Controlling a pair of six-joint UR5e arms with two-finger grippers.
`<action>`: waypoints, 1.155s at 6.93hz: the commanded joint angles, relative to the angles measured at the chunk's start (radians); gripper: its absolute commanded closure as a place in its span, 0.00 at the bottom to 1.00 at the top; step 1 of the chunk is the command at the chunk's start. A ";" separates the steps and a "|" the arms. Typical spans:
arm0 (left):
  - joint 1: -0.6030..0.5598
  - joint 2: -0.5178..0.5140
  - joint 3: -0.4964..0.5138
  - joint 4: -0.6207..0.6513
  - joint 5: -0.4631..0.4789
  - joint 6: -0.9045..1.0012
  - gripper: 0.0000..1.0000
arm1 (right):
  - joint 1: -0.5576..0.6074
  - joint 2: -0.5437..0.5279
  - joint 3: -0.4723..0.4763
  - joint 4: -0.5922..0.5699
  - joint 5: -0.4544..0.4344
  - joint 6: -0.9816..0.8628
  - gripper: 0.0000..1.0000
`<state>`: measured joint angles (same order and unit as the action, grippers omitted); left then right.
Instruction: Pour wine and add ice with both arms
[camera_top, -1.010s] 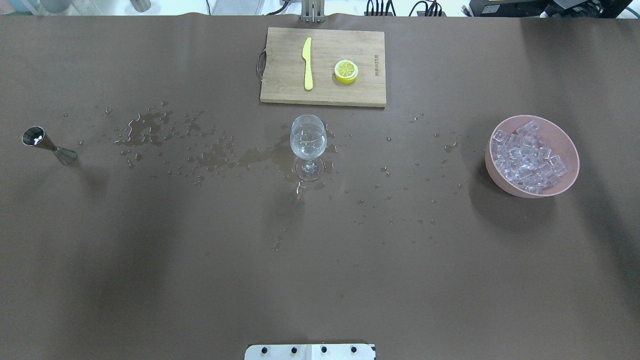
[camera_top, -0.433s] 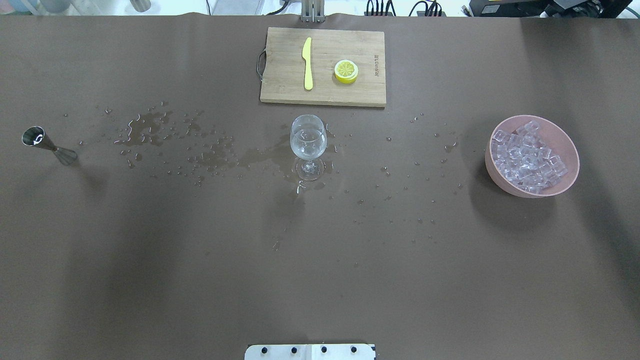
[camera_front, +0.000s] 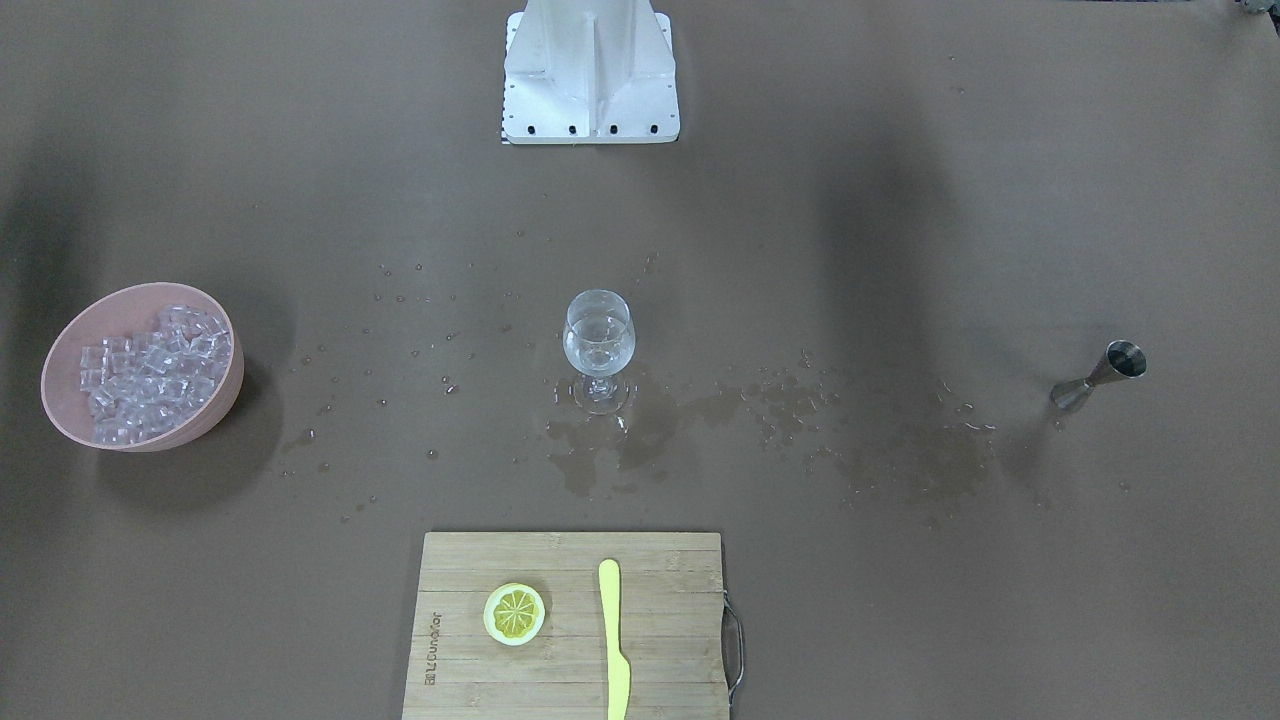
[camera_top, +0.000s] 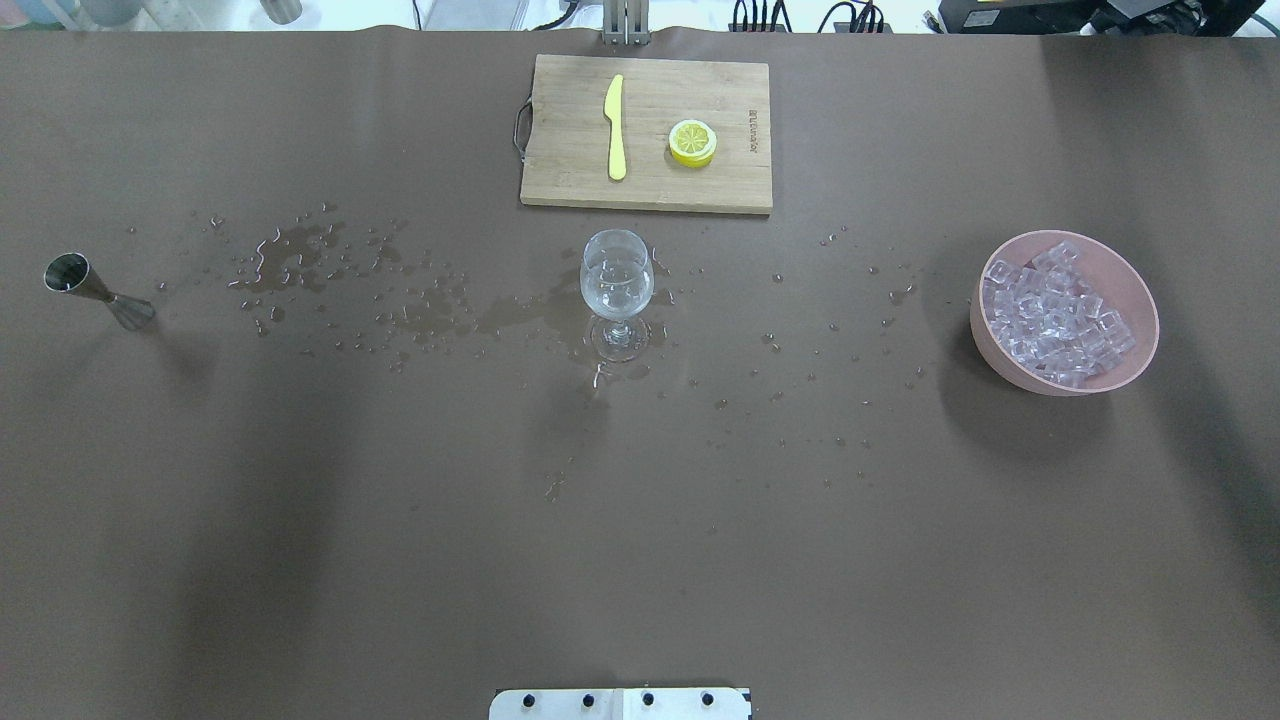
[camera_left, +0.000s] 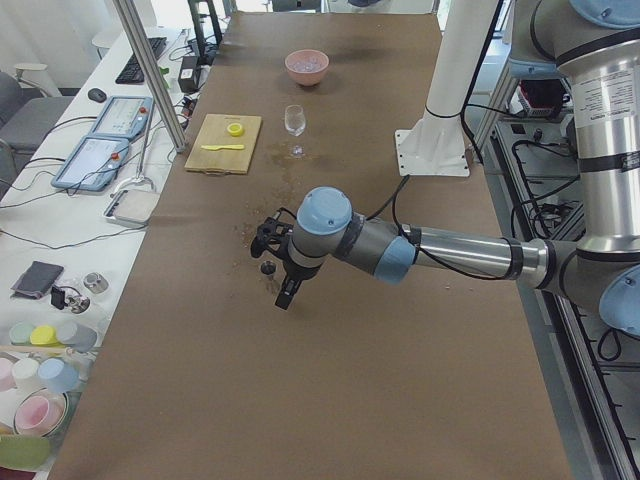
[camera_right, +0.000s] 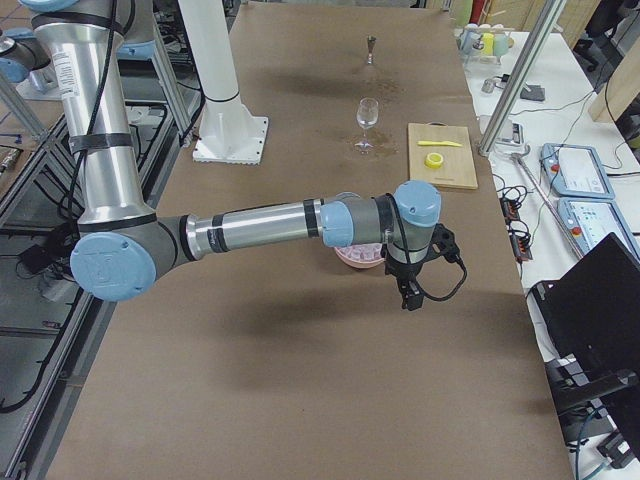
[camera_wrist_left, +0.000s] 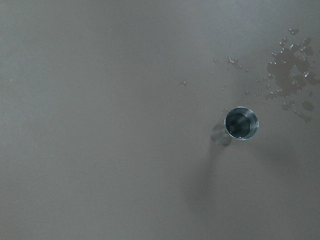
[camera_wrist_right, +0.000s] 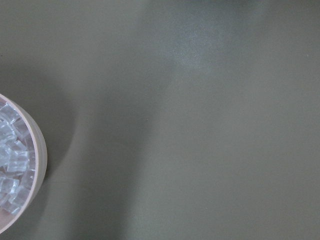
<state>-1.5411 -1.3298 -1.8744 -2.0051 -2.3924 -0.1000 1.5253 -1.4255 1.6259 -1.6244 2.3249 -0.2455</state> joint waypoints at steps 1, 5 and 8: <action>0.004 0.030 0.104 -0.333 -0.020 -0.171 0.02 | 0.000 0.002 -0.003 0.000 0.001 0.000 0.00; 0.021 0.080 0.204 -0.634 -0.037 -0.372 0.10 | 0.000 -0.003 0.000 -0.002 0.011 0.000 0.00; 0.056 0.022 0.233 -0.710 0.102 -0.526 0.02 | -0.002 -0.004 -0.003 -0.002 0.025 0.000 0.00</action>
<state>-1.5059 -1.2733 -1.6622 -2.6991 -2.3279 -0.5355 1.5242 -1.4292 1.6243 -1.6257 2.3481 -0.2454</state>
